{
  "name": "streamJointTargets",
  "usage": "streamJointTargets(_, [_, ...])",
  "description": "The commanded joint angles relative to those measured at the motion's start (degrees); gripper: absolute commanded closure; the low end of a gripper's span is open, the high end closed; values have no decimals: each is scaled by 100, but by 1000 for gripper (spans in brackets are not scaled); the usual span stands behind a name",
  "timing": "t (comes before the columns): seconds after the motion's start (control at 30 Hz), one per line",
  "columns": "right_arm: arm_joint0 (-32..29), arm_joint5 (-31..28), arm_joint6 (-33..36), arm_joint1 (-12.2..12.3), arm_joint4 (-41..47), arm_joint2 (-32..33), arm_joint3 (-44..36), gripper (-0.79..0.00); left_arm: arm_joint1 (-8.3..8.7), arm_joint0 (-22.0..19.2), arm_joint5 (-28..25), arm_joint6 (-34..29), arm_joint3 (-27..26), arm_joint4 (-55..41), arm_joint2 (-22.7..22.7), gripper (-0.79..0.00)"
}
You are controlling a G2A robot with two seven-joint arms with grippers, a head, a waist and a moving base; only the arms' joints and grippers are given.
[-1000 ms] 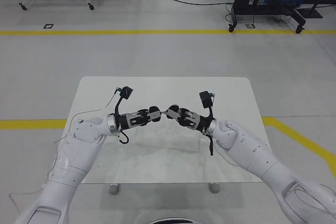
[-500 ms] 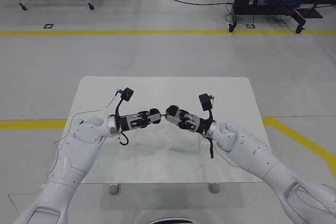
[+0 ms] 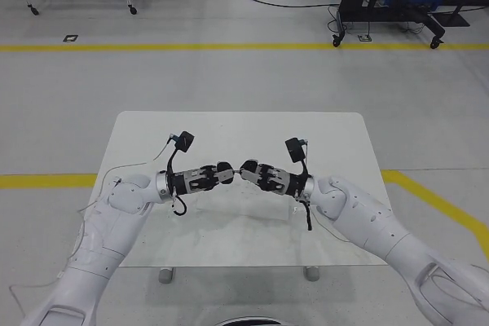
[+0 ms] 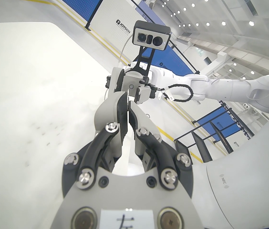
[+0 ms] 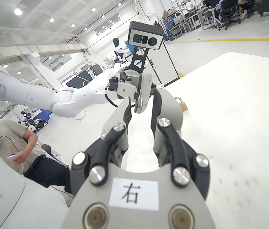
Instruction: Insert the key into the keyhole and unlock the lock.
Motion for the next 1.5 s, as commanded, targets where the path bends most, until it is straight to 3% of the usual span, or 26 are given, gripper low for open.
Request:
streamJointTargets(0.0, [-1,0,30,7,19,-7,-10,0,10,-4,0,-28,-11,9,20,0])
streamJointTargets(0.2, [39,0,239,7,115,-82,-22,0,32,-48,24,-69,17,-62,68,0])
streamJointTargets(0.23, [49,0,271,6,138,-91,-20,0,36,-64,35,-68,26,-60,69,-197])
streamJointTargets(0.27, [58,0,298,5,160,-97,-20,0,40,-80,52,-66,30,-55,70,-529])
streamJointTargets(0.3, [66,0,332,5,177,-104,-22,0,45,-94,65,-63,31,-51,69,-770])
streamJointTargets(0.33, [78,0,368,6,185,-107,-23,0,50,-108,77,-62,30,-53,66,-785])
streamJointTargets(0.57, [118,0,385,64,177,44,-80,0,116,-151,137,49,114,112,-97,-785])
streamJointTargets(0.73, [74,0,262,142,54,231,-66,0,311,74,170,425,43,1032,-818,-785])
streamJointTargets(0.8, [74,0,262,142,54,231,-66,0,445,343,259,495,-348,1946,-1276,-785])
streamJointTargets(0.9, [74,0,262,142,54,231,-66,0,629,1063,501,632,-1230,3251,-2031,-785])
streamJointTargets(1.03, [74,0,262,142,54,231,-66,0,742,1939,1570,1045,-2044,5110,-2722,-785])
streamJointTargets(1.13, [74,0,262,142,54,231,-66,0,725,2135,2051,1177,-2056,5612,-2549,-785])
streamJointTargets(1.33, [74,0,262,142,54,231,-66,0,641,1663,2471,799,-1550,6214,-1678,-785])
streamJointTargets(1.37, [74,0,262,142,54,231,-66,0,623,1575,2513,811,-1481,6211,-1575,-745])
streamJointTargets(1.43, [74,0,262,142,54,231,-66,0,600,1451,2536,746,-1362,6189,-1419,-416])
streamJointTargets(1.47, [74,0,262,142,54,231,-66,0,595,1400,2551,725,-1328,6195,-1377,-363])
